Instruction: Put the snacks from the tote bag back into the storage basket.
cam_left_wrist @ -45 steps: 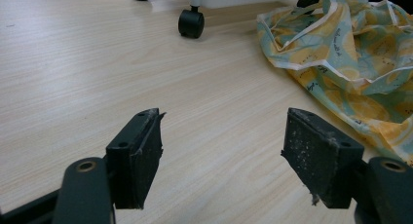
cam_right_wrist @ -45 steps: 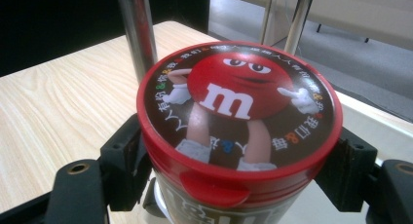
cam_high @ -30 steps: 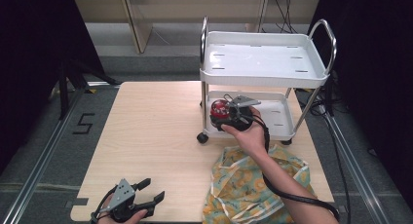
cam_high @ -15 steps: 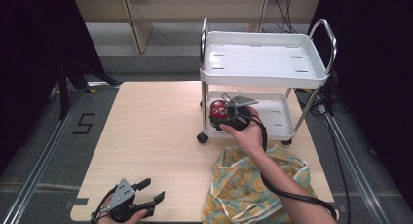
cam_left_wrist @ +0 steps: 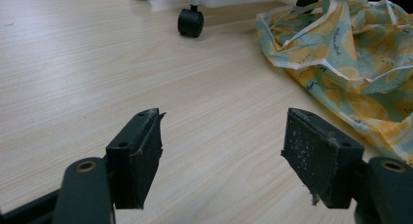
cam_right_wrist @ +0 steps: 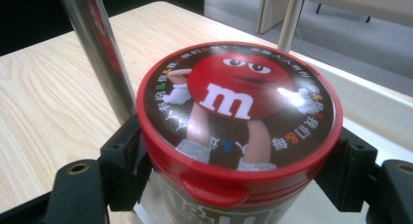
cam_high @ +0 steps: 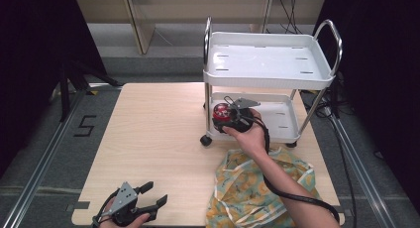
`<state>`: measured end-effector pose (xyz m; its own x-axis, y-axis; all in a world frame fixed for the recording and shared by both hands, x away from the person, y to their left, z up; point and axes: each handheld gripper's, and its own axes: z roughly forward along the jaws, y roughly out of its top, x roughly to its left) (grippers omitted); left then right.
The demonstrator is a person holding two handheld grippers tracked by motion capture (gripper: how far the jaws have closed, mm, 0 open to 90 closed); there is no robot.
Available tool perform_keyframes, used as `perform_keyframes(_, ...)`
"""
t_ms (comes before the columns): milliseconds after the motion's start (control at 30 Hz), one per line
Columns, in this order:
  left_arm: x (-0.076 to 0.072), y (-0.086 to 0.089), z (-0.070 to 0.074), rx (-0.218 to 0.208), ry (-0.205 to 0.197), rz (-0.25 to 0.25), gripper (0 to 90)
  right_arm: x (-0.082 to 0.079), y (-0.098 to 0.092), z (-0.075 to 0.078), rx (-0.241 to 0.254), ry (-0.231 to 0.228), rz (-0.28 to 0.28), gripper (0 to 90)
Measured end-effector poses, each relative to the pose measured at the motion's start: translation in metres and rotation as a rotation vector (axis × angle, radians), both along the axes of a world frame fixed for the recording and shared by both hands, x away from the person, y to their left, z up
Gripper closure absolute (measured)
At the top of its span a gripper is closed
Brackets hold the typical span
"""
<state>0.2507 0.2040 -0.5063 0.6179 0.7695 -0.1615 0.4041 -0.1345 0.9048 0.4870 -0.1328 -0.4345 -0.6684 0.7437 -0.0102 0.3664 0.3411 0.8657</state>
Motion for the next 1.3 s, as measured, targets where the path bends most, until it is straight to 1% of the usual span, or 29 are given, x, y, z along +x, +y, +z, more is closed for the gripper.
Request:
perform_keyframes(67, 0.000, 0.000, 0.000, 0.000, 0.000, 0.000, 29.4, 0.000, 0.001, -0.001, 0.008, 0.006, -0.002, 26.4)
perform_keyframes(100, 0.000, 0.000, 0.000, 0.000, 0.000, 0.000, 29.4, 0.001, 0.001, -0.002, -0.001, -0.003, 0.004, 26.4)
perform_keyframes(200, 0.000, 0.000, 0.000, 0.000, -0.001, 0.000, 29.4, 0.001, 0.002, -0.003, 0.001, 0.013, -0.009, 26.4)
perform_keyframes(267, 0.000, 0.000, 0.000, -0.001, 0.000, 0.000, 29.4, 0.001, 0.002, -0.005, 0.009, 0.016, -0.001, 26.4)
perform_keyframes(333, 0.000, 0.000, 0.000, -0.001, 0.000, 0.000, 29.4, 0.003, 0.002, -0.006, -0.005, 0.006, 0.005, 26.4)
perform_keyframes(400, 0.000, 0.000, 0.000, -0.004, -0.002, -0.002, 29.4, 0.002, 0.003, -0.007, -0.004, 0.021, -0.003, 26.4)
perform_keyframes(433, 0.000, 0.000, 0.000, -0.004, -0.002, -0.002, 29.4, 0.002, 0.003, -0.008, -0.007, 0.018, -0.002, 26.4)
perform_keyframes(467, 0.000, 0.000, 0.000, -0.005, -0.003, -0.001, 29.4, 0.001, 0.004, -0.008, -0.002, 0.030, -0.010, 26.4)
perform_keyframes(567, 0.000, 0.000, 0.000, -0.005, -0.002, -0.002, 29.4, 0.002, 0.005, -0.010, -0.005, 0.031, 0.003, 26.4)
perform_keyframes(600, 0.000, 0.000, 0.000, -0.006, -0.003, -0.002, 29.5, 0.000, 0.006, -0.010, 0.010, 0.049, -0.008, 26.4)
perform_keyframes(667, 0.000, 0.000, 0.000, -0.005, -0.002, -0.002, 29.5, 0.003, 0.005, -0.012, -0.013, 0.026, 0.003, 26.4)
perform_keyframes(700, 0.000, 0.000, 0.000, 0.000, 0.000, 0.000, 29.5, 0.003, 0.005, -0.012, -0.013, 0.026, 0.003, 26.4)
perform_keyframes(767, 0.000, 0.000, 0.000, -0.006, -0.002, -0.002, 29.5, 0.003, 0.005, -0.013, -0.012, 0.032, -0.001, 26.4)
perform_keyframes(800, 0.000, 0.000, 0.000, -0.006, -0.003, -0.003, 29.5, 0.002, 0.005, -0.013, 0.001, 0.052, -0.007, 26.4)
perform_keyframes(900, 0.000, 0.000, 0.000, -0.006, -0.003, -0.003, 29.5, 0.003, 0.004, -0.015, 0.001, 0.054, -0.008, 26.4)
perform_keyframes(933, 0.000, 0.000, 0.000, -0.004, -0.002, -0.004, 29.5, 0.004, 0.004, -0.016, -0.012, 0.046, -0.016, 26.4)
perform_keyframes(1133, 0.000, 0.000, 0.000, -0.002, -0.001, -0.005, 29.5, 0.004, 0.004, -0.020, -0.021, 0.051, -0.017, 26.4)
perform_keyframes(1167, 0.000, 0.000, 0.000, -0.002, -0.002, -0.006, 29.5, 0.004, 0.004, -0.020, -0.010, 0.065, -0.010, 26.4)
perform_keyframes(1200, 0.000, 0.000, 0.000, -0.003, -0.002, -0.005, 29.5, 0.003, 0.004, -0.019, 0.014, 0.078, 0.000, 26.4)
perform_keyframes(1233, 0.000, 0.000, 0.000, -0.005, -0.002, -0.004, 29.5, 0.005, 0.005, -0.021, -0.021, 0.055, -0.020, 26.4)
perform_keyframes(1300, 0.000, 0.000, 0.000, -0.004, -0.002, -0.005, 29.5, 0.005, 0.004, -0.022, -0.014, 0.064, -0.014, 26.4)
